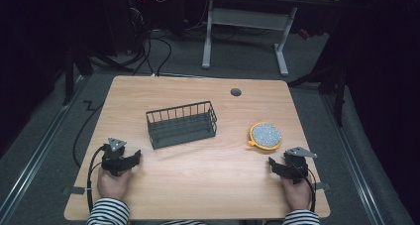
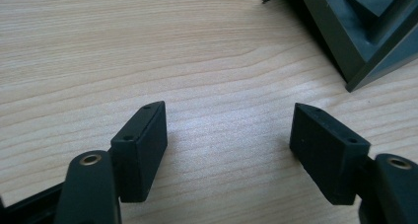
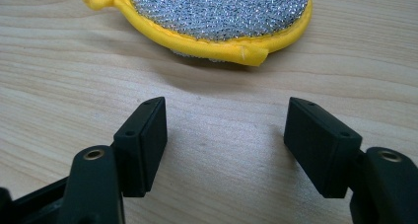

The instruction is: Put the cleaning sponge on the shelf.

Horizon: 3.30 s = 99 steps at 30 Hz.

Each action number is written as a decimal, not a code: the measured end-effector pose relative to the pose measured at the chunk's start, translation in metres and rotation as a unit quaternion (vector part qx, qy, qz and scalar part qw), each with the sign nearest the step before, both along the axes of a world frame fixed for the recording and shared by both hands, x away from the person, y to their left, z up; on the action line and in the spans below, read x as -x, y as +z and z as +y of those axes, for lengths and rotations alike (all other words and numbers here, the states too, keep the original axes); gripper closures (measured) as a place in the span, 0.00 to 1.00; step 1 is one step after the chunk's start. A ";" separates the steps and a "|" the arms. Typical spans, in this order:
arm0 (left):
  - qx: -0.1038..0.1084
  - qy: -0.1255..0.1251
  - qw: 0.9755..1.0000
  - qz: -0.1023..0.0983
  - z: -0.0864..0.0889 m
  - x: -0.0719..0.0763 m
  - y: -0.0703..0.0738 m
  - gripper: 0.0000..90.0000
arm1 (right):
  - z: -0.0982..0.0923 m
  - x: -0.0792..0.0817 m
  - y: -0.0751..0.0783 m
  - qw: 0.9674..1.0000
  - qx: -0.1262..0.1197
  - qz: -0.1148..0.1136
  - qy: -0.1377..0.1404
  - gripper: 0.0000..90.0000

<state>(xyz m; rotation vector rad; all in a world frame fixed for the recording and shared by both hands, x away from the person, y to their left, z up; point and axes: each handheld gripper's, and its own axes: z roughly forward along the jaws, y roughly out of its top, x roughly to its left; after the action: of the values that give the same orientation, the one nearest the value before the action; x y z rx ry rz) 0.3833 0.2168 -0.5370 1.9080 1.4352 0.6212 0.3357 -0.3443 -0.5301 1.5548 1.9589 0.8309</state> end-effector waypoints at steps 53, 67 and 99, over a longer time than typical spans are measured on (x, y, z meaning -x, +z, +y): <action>0.094 -0.002 0.996 0.000 0.028 0.021 0.055 0.35 | 0.000 0.000 0.000 1.000 0.003 -0.001 -0.001 0.36; 0.086 -0.039 0.996 0.001 0.001 -0.003 0.099 0.34 | 0.000 0.000 0.000 1.000 0.003 -0.001 -0.001 0.36; 0.047 -0.047 0.997 0.034 -0.048 -0.076 0.094 0.53 | 0.000 0.001 0.000 1.000 0.002 0.000 0.000 0.36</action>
<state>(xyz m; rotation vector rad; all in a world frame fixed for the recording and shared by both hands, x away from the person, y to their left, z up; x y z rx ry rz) 0.4593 0.1688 -0.4433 1.9262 1.3817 0.4406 0.3348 -0.3445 -0.5301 1.5516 1.9592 0.8271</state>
